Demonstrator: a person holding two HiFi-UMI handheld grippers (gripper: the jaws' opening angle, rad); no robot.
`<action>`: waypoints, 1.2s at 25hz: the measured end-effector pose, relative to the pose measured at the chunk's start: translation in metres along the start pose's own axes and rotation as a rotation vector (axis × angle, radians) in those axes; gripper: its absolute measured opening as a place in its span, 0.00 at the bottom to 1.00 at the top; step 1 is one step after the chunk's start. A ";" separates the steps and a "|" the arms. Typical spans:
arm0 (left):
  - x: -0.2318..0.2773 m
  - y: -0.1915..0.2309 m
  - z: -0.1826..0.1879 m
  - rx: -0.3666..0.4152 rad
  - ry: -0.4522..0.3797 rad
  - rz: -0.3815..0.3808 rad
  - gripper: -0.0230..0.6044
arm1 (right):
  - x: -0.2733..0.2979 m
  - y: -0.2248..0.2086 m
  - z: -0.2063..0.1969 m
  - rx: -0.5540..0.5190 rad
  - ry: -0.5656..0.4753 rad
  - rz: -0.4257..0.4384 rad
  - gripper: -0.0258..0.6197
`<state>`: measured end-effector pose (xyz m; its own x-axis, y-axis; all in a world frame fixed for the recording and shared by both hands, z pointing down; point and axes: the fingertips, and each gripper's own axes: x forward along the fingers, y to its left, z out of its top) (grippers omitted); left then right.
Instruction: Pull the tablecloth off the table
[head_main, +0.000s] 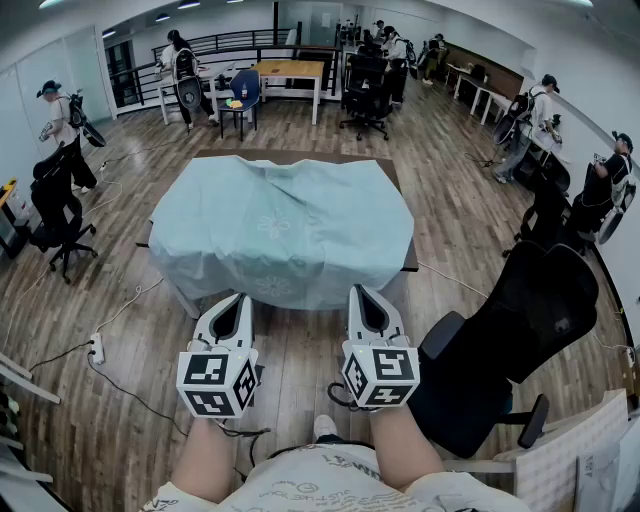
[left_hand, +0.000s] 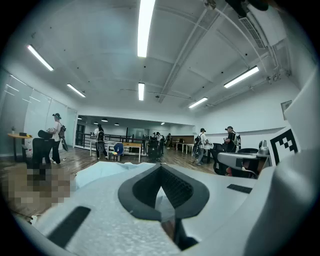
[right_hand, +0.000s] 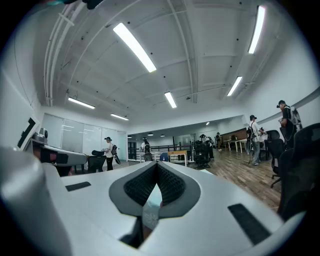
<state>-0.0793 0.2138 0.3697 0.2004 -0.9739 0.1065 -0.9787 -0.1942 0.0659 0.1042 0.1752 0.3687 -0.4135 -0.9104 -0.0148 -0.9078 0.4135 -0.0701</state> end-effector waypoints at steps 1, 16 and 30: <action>0.004 0.001 0.001 -0.001 0.002 0.002 0.05 | 0.004 -0.002 0.000 0.007 0.001 0.002 0.06; 0.078 -0.005 -0.002 0.000 0.044 0.044 0.05 | 0.066 -0.053 -0.007 0.019 0.040 0.016 0.06; 0.156 -0.028 -0.013 -0.004 0.061 0.097 0.05 | 0.125 -0.108 -0.019 -0.016 0.055 0.084 0.06</action>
<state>-0.0204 0.0685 0.3977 0.1077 -0.9791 0.1728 -0.9935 -0.0993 0.0565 0.1492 0.0175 0.3933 -0.4908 -0.8706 0.0345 -0.8707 0.4887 -0.0547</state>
